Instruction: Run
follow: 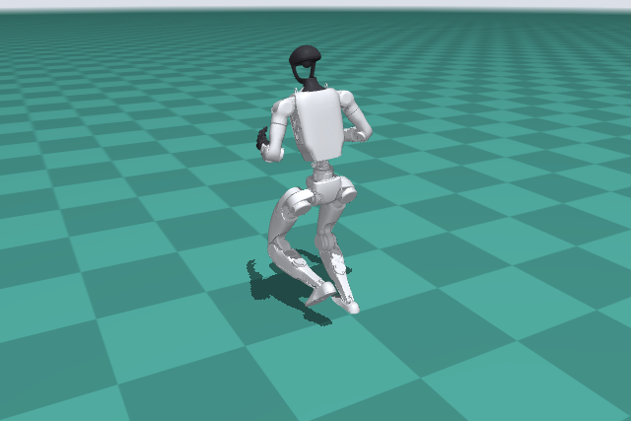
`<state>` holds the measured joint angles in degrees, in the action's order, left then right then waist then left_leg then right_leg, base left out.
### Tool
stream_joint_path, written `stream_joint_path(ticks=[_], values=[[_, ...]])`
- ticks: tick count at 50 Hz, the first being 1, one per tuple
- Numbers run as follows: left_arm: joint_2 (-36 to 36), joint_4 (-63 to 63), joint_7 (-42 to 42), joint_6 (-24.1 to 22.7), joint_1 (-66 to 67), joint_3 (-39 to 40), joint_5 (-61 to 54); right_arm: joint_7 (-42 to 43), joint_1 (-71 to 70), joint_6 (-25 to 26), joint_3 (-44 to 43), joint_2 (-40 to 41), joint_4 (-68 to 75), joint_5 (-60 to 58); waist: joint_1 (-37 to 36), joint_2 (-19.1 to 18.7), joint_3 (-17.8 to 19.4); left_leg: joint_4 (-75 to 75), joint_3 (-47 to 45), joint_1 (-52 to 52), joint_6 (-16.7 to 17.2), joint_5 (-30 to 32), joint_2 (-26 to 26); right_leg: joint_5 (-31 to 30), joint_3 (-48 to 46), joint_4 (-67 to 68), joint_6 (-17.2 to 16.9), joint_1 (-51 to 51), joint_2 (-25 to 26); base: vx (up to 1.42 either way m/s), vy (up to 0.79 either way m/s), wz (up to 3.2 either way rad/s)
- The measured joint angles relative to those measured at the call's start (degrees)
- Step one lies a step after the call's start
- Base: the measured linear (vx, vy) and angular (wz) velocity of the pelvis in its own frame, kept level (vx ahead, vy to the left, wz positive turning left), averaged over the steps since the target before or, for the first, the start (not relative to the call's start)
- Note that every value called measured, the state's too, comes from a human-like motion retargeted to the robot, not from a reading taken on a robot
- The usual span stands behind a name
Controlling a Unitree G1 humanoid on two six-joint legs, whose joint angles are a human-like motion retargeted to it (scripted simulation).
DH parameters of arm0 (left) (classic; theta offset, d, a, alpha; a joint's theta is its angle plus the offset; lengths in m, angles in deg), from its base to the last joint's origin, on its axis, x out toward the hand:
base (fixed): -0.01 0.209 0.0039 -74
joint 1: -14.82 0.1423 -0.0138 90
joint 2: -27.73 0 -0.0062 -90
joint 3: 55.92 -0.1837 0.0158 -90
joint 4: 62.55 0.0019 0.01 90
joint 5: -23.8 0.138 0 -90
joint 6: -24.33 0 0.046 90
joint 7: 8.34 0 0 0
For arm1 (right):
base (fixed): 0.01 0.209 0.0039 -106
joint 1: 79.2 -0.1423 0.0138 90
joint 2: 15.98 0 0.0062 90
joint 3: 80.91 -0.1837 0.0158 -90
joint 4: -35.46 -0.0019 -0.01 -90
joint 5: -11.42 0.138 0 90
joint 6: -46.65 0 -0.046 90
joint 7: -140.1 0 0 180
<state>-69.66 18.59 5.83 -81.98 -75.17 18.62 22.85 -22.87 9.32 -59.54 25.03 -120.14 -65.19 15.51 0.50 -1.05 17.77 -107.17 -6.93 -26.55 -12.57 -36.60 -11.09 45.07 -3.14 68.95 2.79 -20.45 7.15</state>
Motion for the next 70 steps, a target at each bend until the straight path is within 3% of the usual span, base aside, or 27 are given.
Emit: stream_joint_path(ticks=[2,4,8,10,13,15,17,22,25,28,32,35,37,40,42,45,47,52,55,57,61,65,68,70], values=[[0.54,0.46,-0.14,0.06,-0.11,0.59,-0.12,0.41,-0.94,-0.06,0.29,1.5,1.7,1.25,-0.93,0.43,0.23,5.85,-1.16,-2.59,0.04,-0.65,1.24,-1.57,-0.01,-3.04,-1.23,2.75,-1.02,0.02,0.03,0.0],[0.4,0.69,-0.68,-0.44,1.23,0.19,-0.39,-0.38,0.6,-0.54,1.02,3.18,2.58,3.1,-1.99,1.27,-0.7,16.75,-3.01,-2.89,1.63,-0.55,4.13,-6.89,0.16,-6.02,-4.18,5.39,-2.76,0.05,0.08,-0.07],[-0.66,0.51,-1.26,-1.14,3.57,-1.69,-0.03,-2.9,4.0,-1.96,2.69,4.26,3.16,3.57,-2.09,5.01,-2.33,42.36,-4.74,0.04,5.69,2.18,15.17,-14.24,0.62,-2.18,-9.47,6.64,-10.61,0.04,0.08,0.07],[-1.62,-0.17,-0.66,-1.34,3.95,-2.4,0.33,-4.01,5.06,-2.6,3.38,4.09,2.18,3.56,-1.28,7.39,-2.41,49.18,-4.08,2.09,5.23,2.5,20.84,-15.01,1.08,5.17,-10.29,6.08,-15.43,0.0,0.03,0.09],[-3.27,-0.78,0.27,-1.63,4.17,-2.83,2.5,-4.95,6.38,-2.47,4.09,4.06,1.54,2.81,-0.55,9.14,-1.52,46.46,-2.16,2.94,1.04,-4.44,24.94,-13.63,1.91,18.05,-10.17,5.12,-19.43,0.0,0.0,0.0],[-4.86,-0.06,1.4,-1.34,2.7,-2.44,4.49,-5.44,5.59,-1.75,3.92,4.42,1.74,2.08,-0.21,10.57,-0.5,46.67,-1.24,3.97,-1.2,-7.28,27.09,-12.84,3.33,23.6,-10.42,3.74,-20.59,-0.03,0.0,-0.03],[-4.83,1.46,1.88,-0.8,2.14,-2.41,5.03,-5.7,4.78,-1.39,4.3,4.75,2.43,2.19,0.14,11.26,-0.26,48.0,-0.59,4.72,-0.98,-6.07,27.86,-11.75,3.88,24.17,-9.96,3.06,-20.45,-0.08,-0.02,0.03],[-3.7,3.94,1.62,-0.31,3.35,-3.31,3.71,-6.05,3.42,-2.18,5.84,3.53,2.25,3.1,0.78,11.36,-1.6,52.9,-0.41,3.91,4.23,1.4,26.35,-8.2,3.42,11.43,-8.89,4.12,-17.28,-0.18,-0.04,0.31],[-3.38,3.64,2.38,-0.59,3.31,-3.8,3.04,-4.59,1.08,-2.76,6.52,2.38,1.02,2.33,0.19,10.28,-0.84,46.21,-2.13,-0.82,5.61,-0.25,22.56,-1.75,1.73,5.57,-5.71,3.93,-15.59,-0.35,-0.03,0.12],[-2.73,2.28,3.85,-1.79,2.52,-3.39,3.72,-1.7,-1.39,-2.88,6.79,1.47,-0.11,1.53,0.5,8.43,1.32,28.82,-4.6,-3.69,4.91,-3.29,15.55,3.12,-0.1,6.57,-2.13,1.23,-13.84,-0.46,-0.02,-0.17],[-1.9,3.05,5.04,-1.97,-0.07,-3.11,4.9,1.96,-1.92,-2.1,7.5,1.47,0.22,2.03,0.75,2.14,0.48,13.17,-1.1,0.59,6.98,-1.03,6.92,-4.11,-1.76,1.99,0.54,-4.48,-5.32,-0.51,0.0,-0.81],[-1.54,5.84,4.73,-2.18,0.28,-5.46,4.95,2.06,2.03,-2.81,8.11,2.92,2.12,3.19,1.61,-0.62,-1.81,19.8,1.37,9.47,10.45,2.78,7.72,-14.8,-0.65,-5.45,-2.42,-8.25,-0.21,-0.51,0.04,-0.75],[-1.83,7.93,5.12,-2.24,-0.35,-7.02,4.9,2.22,3.58,-3.17,8.19,3.7,3.7,3.29,2.85,-1.27,-2.6,29.74,1.57,13.91,10.62,0.53,9.31,-19.22,1.35,-9.26,-5.39,-11.62,1.91,-0.51,0.04,-0.51],[-2.94,9.43,6.38,-1.64,-2.77,-7.87,4.49,2.44,3.96,-2.7,7.68,4.3,5.13,2.97,5.18,0.87,-1.86,44.08,-0.08,16.94,7.02,-9.78,13.71,-16.34,4.05,-8.7,-7.61,-18.21,-0.1,-0.55,0.03,-0.21],[-3.45,9.85,7.02,-0.93,-4.16,-7.91,4.76,2.21,3.97,-1.99,7.47,4.62,5.84,2.71,6.84,5.16,-0.7,48.75,-1.46,15.44,3.33,-13.37,18.97,-12.45,5.56,-0.09,-7.62,-22.3,-6.04,-0.64,-0.01,0.31],[-3.93,9.83,7.36,-0.57,-4.22,-7.82,4.65,1.58,4.06,-1.33,8.01,4.88,6.79,2.44,6.98,8.45,-0.29,48.36,-2.84,11.63,0.38,-13.4,22.36,-8.24,5.74,15.0,-5.23,-21.77,-12.39,-0.59,-0.03,0.3],[-3.85,9.15,6.84,-0.53,-3.58,-7.64,3.53,1.05,3.57,-1.3,8.39,4.69,7.4,2.58,5.8,8.68,-0.96,48.81,-2.57,9.29,0.61,-10.68,22.88,-7.5,5.56,19.39,-4.65,-15.94,-13.48,-0.52,-0.03,0.17],[-3.1,6.61,4.85,-1.12,-0.71,-7.48,2.17,0.45,2.71,-2.32,9.06,3.91,7.5,3.51,1.34,10.29,-3.07,54.84,-3.16,4.64,3.9,-0.03,24.19,-10.0,6.43,10.04,-8.07,0.74,-13.43,-0.51,-0.06,0.32],[-3.13,5.95,4.52,-0.96,0.08,-6.69,1.67,1.85,0.64,-2.98,9.33,3.55,6.84,3.04,-0.9,10.55,-3.52,54.36,-4.04,-0.28,5.27,0.89,23.45,-6.54,6.36,0.52,-7.86,4.93,-12.46,-0.51,-0.05,0.2],[-2.97,5.7,4.92,-1.35,0.52,-6.02,1.94,2.98,-0.83,-3.3,9.32,3.31,6.01,2.35,-1.64,10.14,-2.42,47.22,-5.14,-3.88,5.19,-1.06,21.09,-1.34,5.39,-0.77,-5.99,4.65,-12.11,-0.57,-0.05,-0.01],[-2.28,5.83,6.32,-1.94,0.15,-3.47,3.16,5.74,-3.92,-3.03,9.14,2.5,5.39,1.15,-1.62,6.46,-0.34,24.87,-5.08,-6.58,4.48,-4.86,11.64,3.39,3.18,1.53,-1.24,0.0,-7.28,-0.58,-0.04,-0.46],[-1.51,8.74,6.09,-1.26,-0.98,-3.35,4.22,6.06,-1.03,-2.72,9.16,2.15,5.66,1.97,-0.57,2.14,-1.8,15.87,-1.02,2.36,7.54,-1.16,7.41,-2.79,0.89,-2.2,0.94,-4.95,-1.67,-0.53,-0.03,-0.74],[-1.09,12.35,6.05,-1.21,-1.16,-5.25,4.04,5.23,3.0,-3.05,8.76,2.86,7.34,3.13,0.81,0.09,-3.58,25.1,0.8,10.96,10.7,1.02,9.04,-11.12,0.83,-7.42,-1.52,-9.19,1.47,-0.48,0.0,-0.51],[-1.17,14.39,6.62,-1.03,-1.86,-6.14,3.44,4.86,4.47,-2.88,8.2,3.27,8.59,3.43,2.19,-0.14,-4.08,34.2,1.07,15.02,10.51,-1.65,10.84,-14.1,1.33,-9.37,-3.53,-12.86,2.01,-0.43,0.01,-0.27]])
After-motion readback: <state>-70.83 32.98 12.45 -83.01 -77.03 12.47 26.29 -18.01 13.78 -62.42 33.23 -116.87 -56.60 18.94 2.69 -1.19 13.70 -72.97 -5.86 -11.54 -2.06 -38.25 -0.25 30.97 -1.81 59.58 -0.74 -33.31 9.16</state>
